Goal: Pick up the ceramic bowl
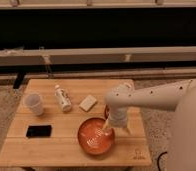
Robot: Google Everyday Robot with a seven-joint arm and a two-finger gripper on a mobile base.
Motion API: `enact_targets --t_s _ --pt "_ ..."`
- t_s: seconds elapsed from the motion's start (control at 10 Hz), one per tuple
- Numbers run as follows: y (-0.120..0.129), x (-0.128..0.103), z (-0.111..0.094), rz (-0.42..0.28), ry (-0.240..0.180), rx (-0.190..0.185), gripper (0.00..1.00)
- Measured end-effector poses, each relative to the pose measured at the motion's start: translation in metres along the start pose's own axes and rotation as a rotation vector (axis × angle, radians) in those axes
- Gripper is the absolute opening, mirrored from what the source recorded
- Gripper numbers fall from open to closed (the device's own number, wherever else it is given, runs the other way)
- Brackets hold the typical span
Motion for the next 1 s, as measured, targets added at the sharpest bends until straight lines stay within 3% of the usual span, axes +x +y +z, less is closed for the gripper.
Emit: enact_targets --t_s 0.3,0.6,0.8,1.0 --pt "-0.024 0.001 0.032 0.032 0.038 -0.004 0.8" --pt "-0.014 0.004 0.046 -0.012 0.074 -0.019 0.8" --pt "-0.009 0.007 0.049 -0.041 0.077 -0.029 0.7" --pt "-0.015 0.001 0.039 -0.022 0.075 -0.038 0.48"
